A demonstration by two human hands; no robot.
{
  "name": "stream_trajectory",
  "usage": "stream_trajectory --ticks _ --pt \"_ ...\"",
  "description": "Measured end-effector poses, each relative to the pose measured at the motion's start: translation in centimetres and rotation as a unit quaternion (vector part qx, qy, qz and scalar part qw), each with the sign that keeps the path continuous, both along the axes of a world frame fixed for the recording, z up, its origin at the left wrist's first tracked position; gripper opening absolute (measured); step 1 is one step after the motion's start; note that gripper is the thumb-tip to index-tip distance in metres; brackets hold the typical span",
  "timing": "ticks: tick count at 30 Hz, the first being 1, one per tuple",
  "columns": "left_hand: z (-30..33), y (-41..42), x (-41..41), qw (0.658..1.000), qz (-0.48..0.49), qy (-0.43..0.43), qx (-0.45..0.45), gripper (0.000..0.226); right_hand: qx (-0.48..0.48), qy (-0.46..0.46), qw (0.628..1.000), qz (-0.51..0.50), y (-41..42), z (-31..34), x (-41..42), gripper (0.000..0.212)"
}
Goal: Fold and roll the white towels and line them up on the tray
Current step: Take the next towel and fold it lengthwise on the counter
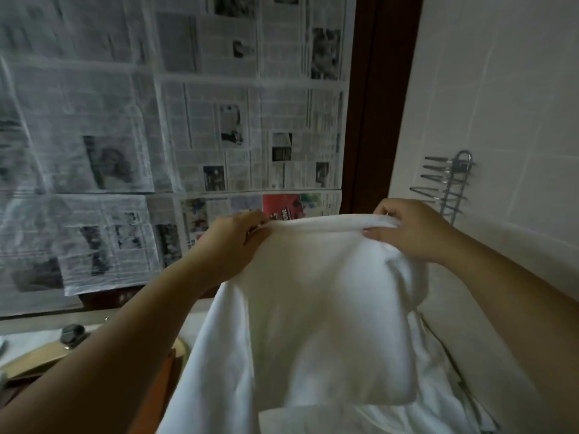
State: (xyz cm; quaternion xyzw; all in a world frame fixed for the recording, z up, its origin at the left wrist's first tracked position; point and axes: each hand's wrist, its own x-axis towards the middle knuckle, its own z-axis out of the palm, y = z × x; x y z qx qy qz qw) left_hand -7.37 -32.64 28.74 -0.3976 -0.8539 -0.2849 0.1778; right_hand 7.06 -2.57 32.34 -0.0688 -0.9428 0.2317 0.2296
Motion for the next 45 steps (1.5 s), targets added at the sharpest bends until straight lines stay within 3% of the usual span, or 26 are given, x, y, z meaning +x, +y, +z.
stream_trajectory --ticks 4,9,11,13,15,17,20,22,24,26,30,33,36,39,42,45 --pt "1.6 -3.0 1.9 0.999 0.015 0.027 -0.029 0.017 0.063 -0.015 0.998 -0.019 -1.6 3.7 1.4 0.036" --pt "2.9 -6.3 3.1 0.995 0.091 0.042 0.029 0.020 0.057 -0.180 0.982 0.029 -1.5 6.7 4.8 0.027" --pt "3.1 -7.6 3.7 0.992 0.116 0.014 0.041 0.019 0.034 -0.230 0.971 0.052 -1.2 7.1 6.2 0.025" --pt "3.2 -8.1 4.4 0.990 0.140 -0.019 0.023 0.017 0.083 -0.262 0.961 0.036 -1.4 7.1 6.8 0.026" --pt "3.5 -7.6 5.7 0.988 0.140 -0.071 -0.003 0.016 0.137 -0.227 0.964 0.016 -2.2 7.0 6.5 0.029" --pt "3.7 -6.4 8.1 0.978 0.080 -0.191 0.023 0.023 0.129 -0.132 0.982 0.045 -3.8 7.3 6.1 0.027" --pt "3.5 -4.1 12.6 0.907 -0.096 -0.384 0.144 0.024 0.106 -0.039 0.983 0.141 -7.1 8.7 6.1 0.022" --pt "3.6 -2.6 14.2 0.871 -0.161 -0.422 0.193 0.041 0.124 -0.033 0.974 0.187 -9.4 9.8 6.3 0.021" --pt "4.5 -1.6 15.1 0.866 -0.157 -0.415 0.231 0.049 0.132 -0.028 0.967 0.214 -11.0 10.4 6.3 0.018" --pt "5.7 -1.2 15.8 0.887 -0.119 -0.369 0.252 0.057 0.131 0.005 0.966 0.225 -11.8 10.7 6.4 0.016" --pt "7.6 -2.2 16.4 0.913 -0.084 -0.277 0.286 0.026 0.120 0.094 0.970 0.190 -12.2 10.8 6.4 0.033" --pt "8.8 -3.7 16.5 0.917 -0.080 -0.234 0.313 0.015 0.083 0.053 0.988 0.121 -12.0 9.8 6.2 0.030" --pt "9.6 -5.5 17.2 0.895 -0.106 -0.269 0.339 0.015 0.036 -0.028 0.993 0.106 -11.6 7.6 6.2 0.025" --pt "9.5 -5.9 17.6 0.936 -0.055 -0.262 0.228 0.022 0.029 -0.022 0.984 0.175 -12.9 5.5 6.9 0.024" --pt "8.6 -5.4 18.1 0.967 -0.021 -0.247 0.061 0.033 0.046 0.064 0.971 0.227 -15.2 4.7 7.4 0.046" --pt "8.1 -6.1 17.9 0.954 -0.052 -0.273 0.113 0.030 0.077 0.154 0.958 0.228 -16.1 4.9 7.7 0.058"
